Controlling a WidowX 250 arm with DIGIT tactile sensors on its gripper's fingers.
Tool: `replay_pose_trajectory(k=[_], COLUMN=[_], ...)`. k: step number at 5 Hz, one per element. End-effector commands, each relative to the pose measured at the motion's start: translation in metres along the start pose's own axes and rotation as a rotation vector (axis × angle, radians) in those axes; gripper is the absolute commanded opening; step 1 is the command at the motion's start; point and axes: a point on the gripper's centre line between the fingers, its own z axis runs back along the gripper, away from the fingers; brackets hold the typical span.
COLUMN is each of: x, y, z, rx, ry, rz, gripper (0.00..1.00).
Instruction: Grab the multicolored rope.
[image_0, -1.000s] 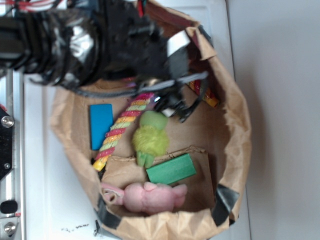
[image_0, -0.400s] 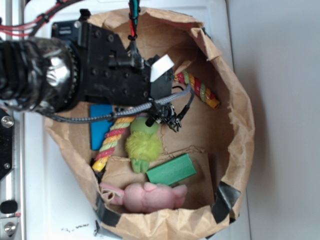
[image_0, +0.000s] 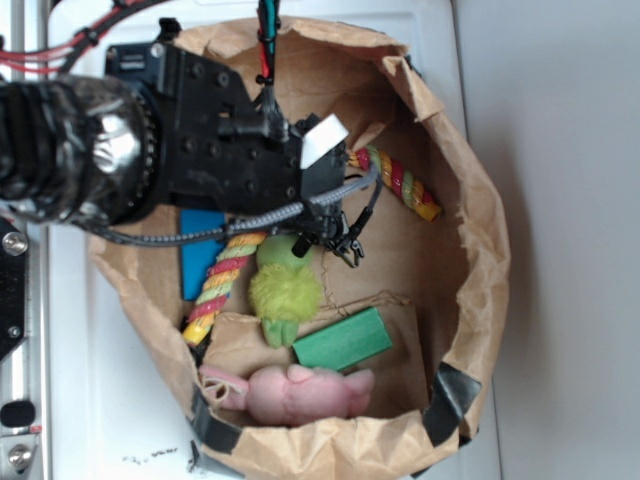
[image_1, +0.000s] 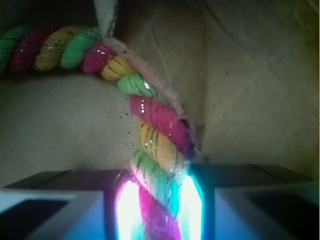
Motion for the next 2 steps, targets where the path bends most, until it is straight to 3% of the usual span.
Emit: replay_pose_trajectory(k=[1, 2], x=[0.040, 0.052], y=[-0.015, -0.026], z=[0.045, 0.084], rx=[-0.102, -0.169], ry=[0.003, 0.030], rz=[0.012, -0.011], gripper=[0.00, 0.00])
